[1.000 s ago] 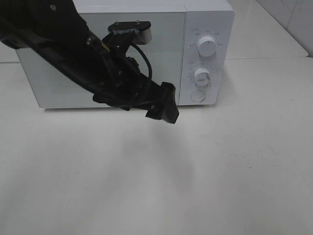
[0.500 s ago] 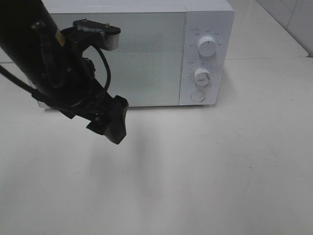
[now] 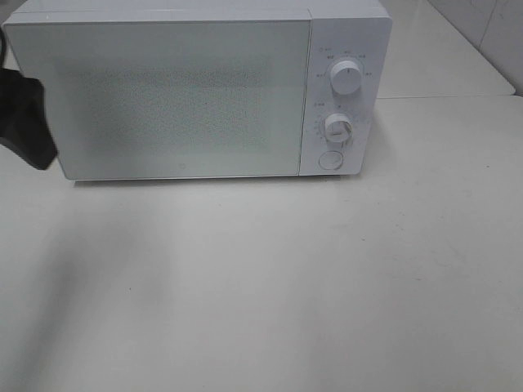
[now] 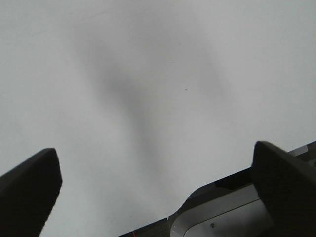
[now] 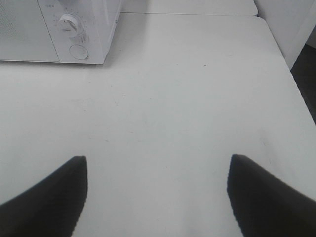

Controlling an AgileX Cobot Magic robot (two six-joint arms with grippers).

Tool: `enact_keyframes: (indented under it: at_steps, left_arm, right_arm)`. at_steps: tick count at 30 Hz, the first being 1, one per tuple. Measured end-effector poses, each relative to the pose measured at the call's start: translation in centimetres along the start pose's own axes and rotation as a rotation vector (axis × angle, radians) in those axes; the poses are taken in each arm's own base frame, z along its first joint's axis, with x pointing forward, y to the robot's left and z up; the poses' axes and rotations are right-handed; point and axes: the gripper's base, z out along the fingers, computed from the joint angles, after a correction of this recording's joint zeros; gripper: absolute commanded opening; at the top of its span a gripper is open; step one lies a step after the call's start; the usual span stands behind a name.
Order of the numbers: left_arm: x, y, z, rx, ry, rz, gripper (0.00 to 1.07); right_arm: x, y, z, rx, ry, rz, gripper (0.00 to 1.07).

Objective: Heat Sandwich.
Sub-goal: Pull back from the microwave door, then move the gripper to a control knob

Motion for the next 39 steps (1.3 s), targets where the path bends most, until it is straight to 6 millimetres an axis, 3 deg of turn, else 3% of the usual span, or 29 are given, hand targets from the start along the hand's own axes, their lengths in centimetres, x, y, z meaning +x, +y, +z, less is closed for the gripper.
enact_keyframes:
  at_steps: [6, 12, 16, 19, 21, 22, 25, 27, 29, 32, 39]
  left_arm:
    - [1.9, 4.1, -3.3, -0.049, -0.049, -0.163, 1.0]
    - [3.6, 5.6, -5.8, -0.089, -0.134, -0.252, 1.0]
    - [6.0, 5.0, -6.3, -0.094, -0.15, -0.26, 1.0]
    - [9.0, 4.2, -5.6, -0.095, -0.137, -0.262, 1.0]
    - [9.7, 4.1, -5.5, -0.1, -0.139, -0.26, 1.0]
    - [11.3, 3.6, -5.4, -0.108, -0.159, -0.257, 1.0]
    - [12.6, 3.2, -5.4, -0.117, -0.188, -0.253, 1.0]
    - [14.9, 2.5, -5.4, -0.128, -0.232, -0.246, 1.0]
    - [15.5, 2.3, -5.4, -0.131, -0.247, -0.243, 1.0]
    - [18.2, 1.5, -5.6, -0.155, -0.327, -0.228, 1.0]
    - [22.1, 0.6, -5.2, -0.197, -0.439, -0.202, 1.0]
  right_arm:
    - [0.0, 0.0, 0.0, 0.0, 0.0, 0.0, 0.75]
    - [0.0, 0.0, 0.0, 0.0, 0.0, 0.0, 0.75]
    - [0.0, 0.0, 0.0, 0.0, 0.0, 0.0, 0.75]
    - [0.0, 0.0, 0.0, 0.0, 0.0, 0.0, 0.75]
    - [0.0, 0.0, 0.0, 0.0, 0.0, 0.0, 0.75]
    - [0.0, 0.0, 0.0, 0.0, 0.0, 0.0, 0.75]
    - [0.0, 0.0, 0.0, 0.0, 0.0, 0.0, 0.75]
    - [0.0, 0.0, 0.0, 0.0, 0.0, 0.0, 0.75]
    - [0.0, 0.0, 0.0, 0.0, 0.0, 0.0, 0.75]
    - [0.0, 0.0, 0.0, 0.0, 0.0, 0.0, 0.75]
    - [0.0, 0.0, 0.0, 0.0, 0.0, 0.0, 0.75]
